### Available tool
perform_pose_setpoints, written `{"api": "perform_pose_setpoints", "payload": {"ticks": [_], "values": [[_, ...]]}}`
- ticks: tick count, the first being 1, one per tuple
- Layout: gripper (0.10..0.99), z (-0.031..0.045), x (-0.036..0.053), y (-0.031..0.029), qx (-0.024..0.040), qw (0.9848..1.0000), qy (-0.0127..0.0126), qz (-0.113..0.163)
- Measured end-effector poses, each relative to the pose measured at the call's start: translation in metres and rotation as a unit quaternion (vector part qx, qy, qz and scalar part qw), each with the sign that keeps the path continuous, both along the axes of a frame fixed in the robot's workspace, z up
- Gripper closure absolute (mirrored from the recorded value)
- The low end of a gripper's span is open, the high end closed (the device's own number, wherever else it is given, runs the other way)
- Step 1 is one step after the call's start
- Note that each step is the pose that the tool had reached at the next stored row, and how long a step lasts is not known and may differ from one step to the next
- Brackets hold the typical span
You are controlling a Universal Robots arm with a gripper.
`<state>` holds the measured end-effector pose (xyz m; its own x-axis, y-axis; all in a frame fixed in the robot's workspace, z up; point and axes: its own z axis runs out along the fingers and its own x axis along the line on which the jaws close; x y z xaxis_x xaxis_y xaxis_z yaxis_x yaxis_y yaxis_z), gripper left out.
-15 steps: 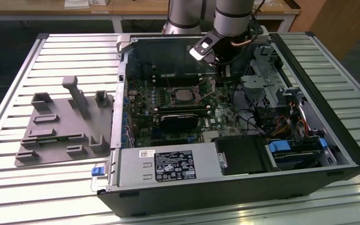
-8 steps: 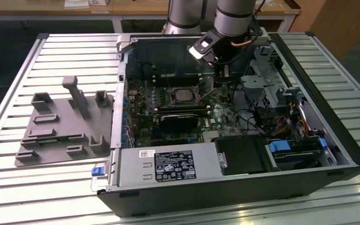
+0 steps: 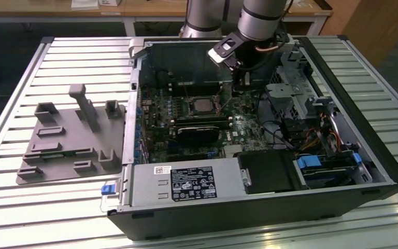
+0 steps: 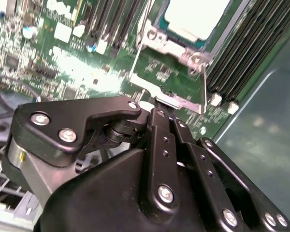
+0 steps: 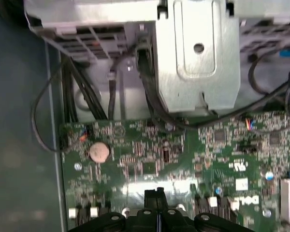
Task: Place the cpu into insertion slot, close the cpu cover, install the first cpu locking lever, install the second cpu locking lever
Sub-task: 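Close the cpu cover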
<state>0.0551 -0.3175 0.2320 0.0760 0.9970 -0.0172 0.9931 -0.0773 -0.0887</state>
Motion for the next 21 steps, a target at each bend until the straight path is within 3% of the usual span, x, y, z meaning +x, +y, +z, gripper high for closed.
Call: {"api": "perform_pose_setpoints", "payload": {"ticks": [1,2,10,21], "values": [[0.984,-0.0001,0.0001,0.0,0.0,1.0,0.0071,0.0],[0.984,-0.0001,0.0002,0.0,0.0,1.0,0.0083,0.0],[0.984,-0.0001,-0.0032,0.0001,0.0001,1.0,0.0086,0.0],[0.984,-0.0001,-0.0338,0.0002,0.0,1.0,0.0039,0.0]]}}
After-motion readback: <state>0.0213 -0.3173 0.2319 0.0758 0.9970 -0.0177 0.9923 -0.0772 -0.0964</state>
